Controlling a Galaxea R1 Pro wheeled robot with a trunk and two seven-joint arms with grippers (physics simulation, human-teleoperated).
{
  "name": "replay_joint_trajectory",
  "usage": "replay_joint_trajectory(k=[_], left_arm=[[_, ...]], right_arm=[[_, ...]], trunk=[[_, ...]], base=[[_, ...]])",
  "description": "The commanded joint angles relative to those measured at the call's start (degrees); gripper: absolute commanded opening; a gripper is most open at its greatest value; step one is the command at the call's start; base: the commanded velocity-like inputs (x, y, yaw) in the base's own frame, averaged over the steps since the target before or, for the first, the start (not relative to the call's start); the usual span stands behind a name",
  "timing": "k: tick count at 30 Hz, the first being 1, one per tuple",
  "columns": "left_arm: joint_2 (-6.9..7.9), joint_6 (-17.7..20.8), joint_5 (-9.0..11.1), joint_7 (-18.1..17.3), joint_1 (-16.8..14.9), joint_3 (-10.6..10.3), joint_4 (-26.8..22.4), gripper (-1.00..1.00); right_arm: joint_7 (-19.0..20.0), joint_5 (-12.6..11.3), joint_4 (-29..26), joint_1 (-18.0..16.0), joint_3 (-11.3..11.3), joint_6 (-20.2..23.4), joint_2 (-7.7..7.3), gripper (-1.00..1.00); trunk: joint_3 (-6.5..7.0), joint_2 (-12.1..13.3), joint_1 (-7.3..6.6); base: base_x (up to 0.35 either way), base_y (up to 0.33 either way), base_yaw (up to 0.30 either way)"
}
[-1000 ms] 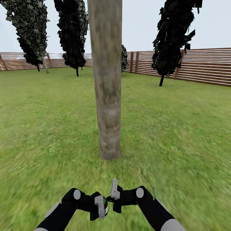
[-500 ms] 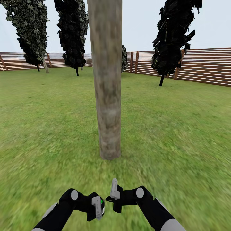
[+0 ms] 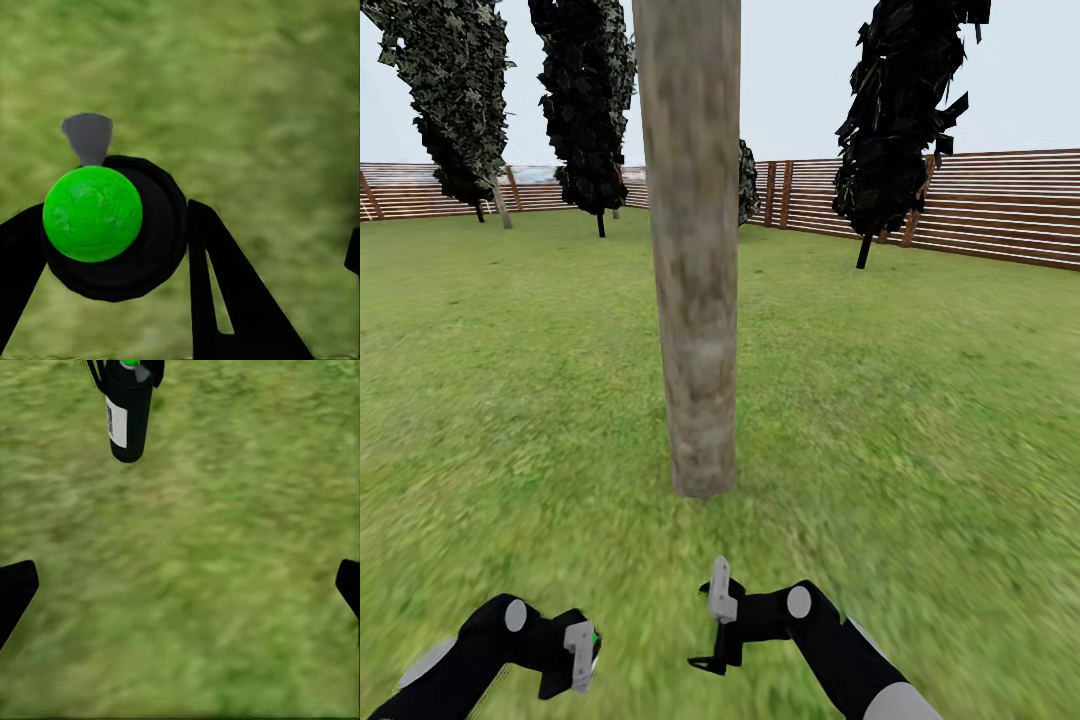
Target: In the garden, pick up the pesticide atomizer on the floor and spray pesticide onto both trees until each tree trunk is fully covered.
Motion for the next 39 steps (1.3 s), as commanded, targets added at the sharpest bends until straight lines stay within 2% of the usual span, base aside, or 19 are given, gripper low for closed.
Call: replay_joint_trajectory(k=[1, 4, 7, 9, 10, 11, 12, 16, 17, 20, 23, 24, 26, 28, 31, 34, 36, 37, 39], left_arm=[[0.3, 0.0, 0.08, 0.0, 0.0, 0.0, 0.0, -1.0], [1.54, 0.03, 0.14, 0.47, 0.0, 0.14, 0.08, -1.0], [1.61, 0.18, 0.27, 1.48, 0.0, 0.59, 0.1, -1.0], [1.45, 0.22, 0.73, 5.08, 0.0, 3.12, 0.13, -1.0], [1.24, 0.18, 1.04, 7.26, 0.0, 4.82, 0.43, -1.0], [1.13, 0.16, 1.18, 7.91, 0.0, 5.26, 0.66, -1.0], [0.52, 0.13, 1.91, 9.76, 0.0, 6.19, 1.95, -1.0], [-1.06, 0.04, 6.43, 17.09, 0.0, 6.97, 6.91, -1.0], [-1.16, 0.04, 7.15, 18.24, 0.0, 7.01, 7.47, -1.0], [-1.56, 0.02, 13.3, 25.66, 0.0, 7.17, 10.8, -1.0], [-2.05, 0.02, 19.42, 30.0, 0.0, 7.2, 13.05, -1.0], [-2.74, 0.02, 22.06, 32.05, 0.0, 7.27, 14.27, -1.0], [-3.58, 0.02, 25.93, 36.27, 0.0, 7.33, 15.97, -1.0], [-4.83, 0.23, 31.27, 44.25, 0.0, 7.28, 18.29, -1.0], [-6.8, 0.67, 34.6, 50.95, -0.04, 7.3, 19.92, -1.0], [-7.97, 2.08, 35.98, 53.46, -0.15, 7.28, 20.24, -1.0], [-8.48, 6.42, 37.02, 54.28, -0.32, 7.11, 20.08, -1.0], [-8.69, 11.64, 37.81, 54.64, -0.49, 7.01, 19.76, -1.0], [-8.79, 14.9, 38.48, 54.83, -0.67, 6.95, 19.58, -1.0]], right_arm=[[-0.03, 0.01, 0.03, 0.0, -0.02, 0.02, -0.01, 1.0], [-0.28, 0.04, 0.28, 0.0, -0.23, 0.03, -0.42, 1.0], [-0.57, 0.03, 0.63, 0.04, -0.33, -0.08, -1.92, 1.0], [-3.09, -0.07, 3.07, 0.08, -0.42, -0.16, -4.75, 1.0], [-6.98, -0.22, 5.87, 0.08, -0.43, -0.21, -6.34, 1.0], [-8.49, -0.25, 6.92, 0.08, -0.43, -0.24, -6.8, 1.0], [-13.4, -0.37, 10.35, 0.09, -0.44, -0.29, -7.87, 1.0], [-27.12, -0.56, 21.08, 0.1, -0.44, -0.69, -8.97, 1.0], [-28.77, -0.58, 22.26, 0.12, -0.45, -0.8, -9.01, 1.0], [-39.02, -1.82, 28.26, 0.22, -0.49, -2.32, -9.09, 1.0], [-46.16, -7.36, 30.63, 0.25, -1.71, -3.12, -9.05, 1.0], [-49.22, -11.53, 31.07, 0.26, -2.7, -3.27, -9.04, 1.0], [-52.45, -17.36, 31.29, 0.26, -3.59, -3.4, -9.05, 1.0], [-55.8, -24.59, 31.36, 0.26, -4.3, -3.92, -9.18, 1.0], [-58.39, -31.37, 31.48, 0.31, -5.53, -6.1, -9.71, 1.0], [-59.39, -33.95, 31.58, 0.4, -5.83, -9.33, -10.72, 1.0], [-59.68, -34.79, 31.61, 0.49, -5.92, -12.26, -11.53, 1.0], [-59.88, -35.14, 31.6, 0.56, -6.02, -14.11, -11.96, 1.0], [-60.14, -35.28, 31.62, 0.61, -6.06, -14.9, -12.72, 1.0]], trunk=[[0.0, 0.0, 0.0], [0.0, 0.0, 0.0], [0.0, 0.0, 0.0], [0.0, 0.0, 0.0], [0.0, 0.0, 0.0], [0.0, 0.0, 0.0], [0.0, 0.0, 0.0], [0.0, 0.0, 0.0], [0.0, 0.0, 0.0], [0.0, 0.0, 0.0], [0.0, 0.0, 0.0], [0.0, 0.0, 0.0], [0.0, 0.0, 0.0], [0.0, 0.0, 0.0], [0.0, 0.0, 0.0], [0.0, 0.0, 0.0], [0.0, 0.0, 0.0], [0.0, 0.0, 0.0], [0.0, 0.0, 0.0]], base=[[0.0, 0.0, 0.0], [0.0, 0.0, 0.0], [0.0, 0.0, 0.0], [0.0, 0.0, 0.0], [0.0, 0.0, 0.0], [0.0, 0.0, 0.0], [0.0, 0.0, 0.0], [0.0, 0.0, 0.0], [0.0, 0.0, 0.0], [0.0, 0.0, 0.0], [0.0, 0.0, 0.0], [0.0, 0.0, 0.0], [0.0, 0.0, 0.0], [0.0, 0.0, 0.0], [0.0, 0.0, 0.0], [0.0, 0.0, 0.0], [0.0, 0.0, 0.0], [0.0, 0.0, 0.0], [0.0, 0.0, 0.0]])
